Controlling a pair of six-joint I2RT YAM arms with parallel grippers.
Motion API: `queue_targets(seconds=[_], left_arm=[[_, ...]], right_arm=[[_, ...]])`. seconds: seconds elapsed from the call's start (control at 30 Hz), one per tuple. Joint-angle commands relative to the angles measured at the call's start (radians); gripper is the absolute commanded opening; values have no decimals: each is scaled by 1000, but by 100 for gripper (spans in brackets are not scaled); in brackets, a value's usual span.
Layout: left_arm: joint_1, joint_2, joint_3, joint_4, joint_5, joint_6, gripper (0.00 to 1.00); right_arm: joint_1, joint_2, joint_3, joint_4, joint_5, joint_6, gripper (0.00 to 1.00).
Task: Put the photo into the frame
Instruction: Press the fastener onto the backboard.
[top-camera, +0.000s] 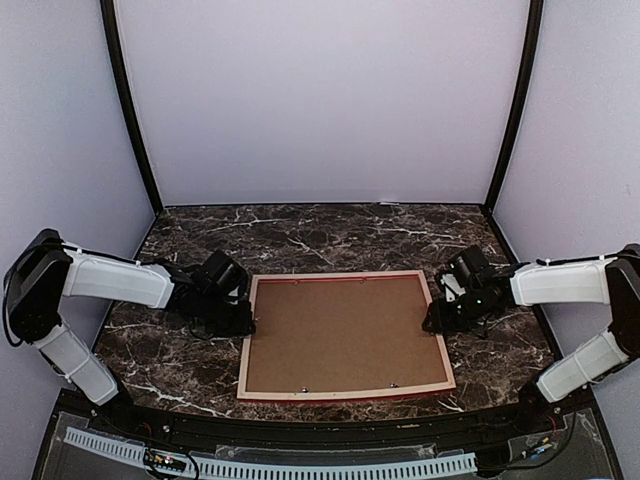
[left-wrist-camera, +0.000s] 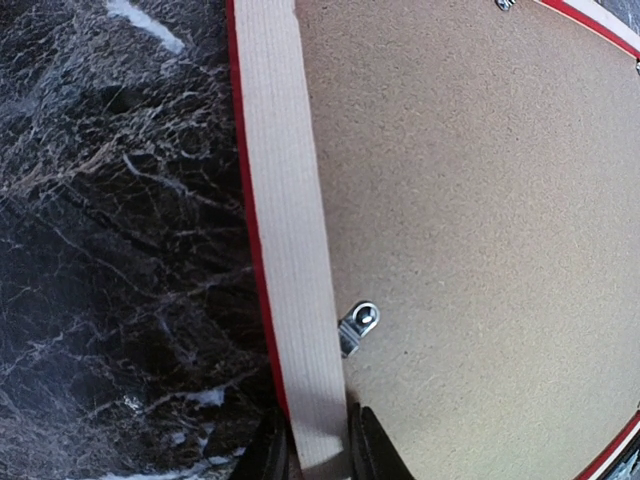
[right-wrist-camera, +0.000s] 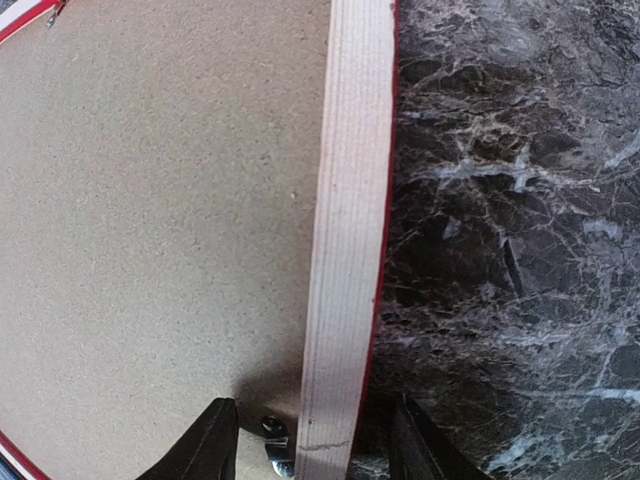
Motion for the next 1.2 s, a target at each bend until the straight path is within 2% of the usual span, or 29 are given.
queue_targets(seconds=[0.0,0.37,0.77,1.17], left_arm=[[-9,27,-1,-48,-14,31,21],[-9,23,12,-76,-67,42,21],[16,4,10,-113,-106,54,20],[52,-43,-19,-133,-117,65,20]], right_arm=[[11,-7,-20,0,4,6,50],[25,-41,-47,4,0,21,39],[73,-40,-57,22,-39,6,39],[99,-14,-48,45,-94,-25,33]])
